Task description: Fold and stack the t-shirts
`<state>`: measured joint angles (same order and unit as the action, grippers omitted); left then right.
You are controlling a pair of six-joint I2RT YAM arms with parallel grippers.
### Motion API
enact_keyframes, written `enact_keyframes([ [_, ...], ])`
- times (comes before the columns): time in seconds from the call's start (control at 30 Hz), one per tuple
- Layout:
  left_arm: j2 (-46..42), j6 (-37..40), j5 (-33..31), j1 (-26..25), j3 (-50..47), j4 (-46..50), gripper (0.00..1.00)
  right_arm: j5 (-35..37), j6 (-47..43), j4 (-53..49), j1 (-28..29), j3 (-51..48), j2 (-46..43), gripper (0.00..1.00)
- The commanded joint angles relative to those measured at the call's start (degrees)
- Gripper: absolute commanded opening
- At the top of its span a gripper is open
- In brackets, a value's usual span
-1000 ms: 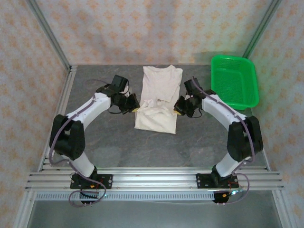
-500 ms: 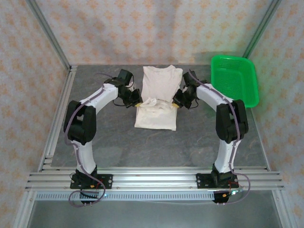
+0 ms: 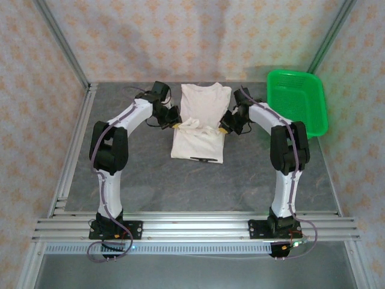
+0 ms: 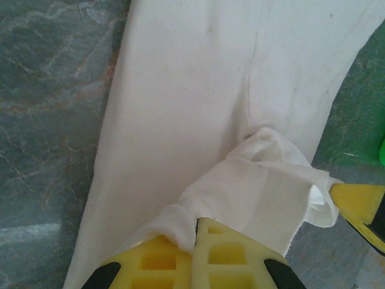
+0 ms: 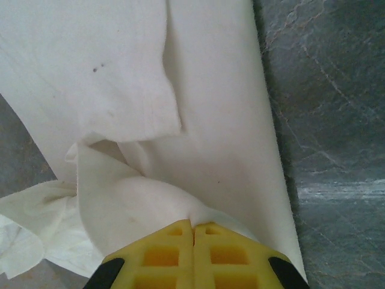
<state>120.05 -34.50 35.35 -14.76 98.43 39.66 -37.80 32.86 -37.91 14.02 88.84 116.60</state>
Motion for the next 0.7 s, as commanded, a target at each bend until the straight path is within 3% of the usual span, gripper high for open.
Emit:
enact_keyframes([
  [0.0, 1.87, 1.82, -0.91, 0.96, 2.76, 2.09, 0.0, -0.47, -0.78, -0.42, -0.57, 2.23, 1.58, 0.0],
  [0.3, 6.49, 2.27, -0.6, 1.31, 7.01, 2.59, 0.01, -0.31, 0.51, 1.26, -0.93, 3.0, 4.21, 0.0],
  [0.37, 7.4, 1.75, -0.31, 1.38, 7.93, 2.27, 0.08, -0.27, 0.95, 1.81, -1.06, 3.59, 4.96, 0.0],
  [0.5, 9.02, -1.33, 1.94, 1.34, 12.68, 0.22, 0.29, -1.74, 4.69, 7.37, -1.99, 4.41, 5.19, 0.19],
  [0.57, 9.94, -2.76, 2.33, 1.34, 16.97, 0.42, 0.37, -4.03, 8.93, 14.26, -2.95, 4.49, 4.6, 0.35],
  [0.67, 11.62, -5.27, 2.24, 1.77, 24.97, 1.5, 0.42, -5.88, 16.95, 26.63, -5.13, 3.59, 3.13, 0.43],
])
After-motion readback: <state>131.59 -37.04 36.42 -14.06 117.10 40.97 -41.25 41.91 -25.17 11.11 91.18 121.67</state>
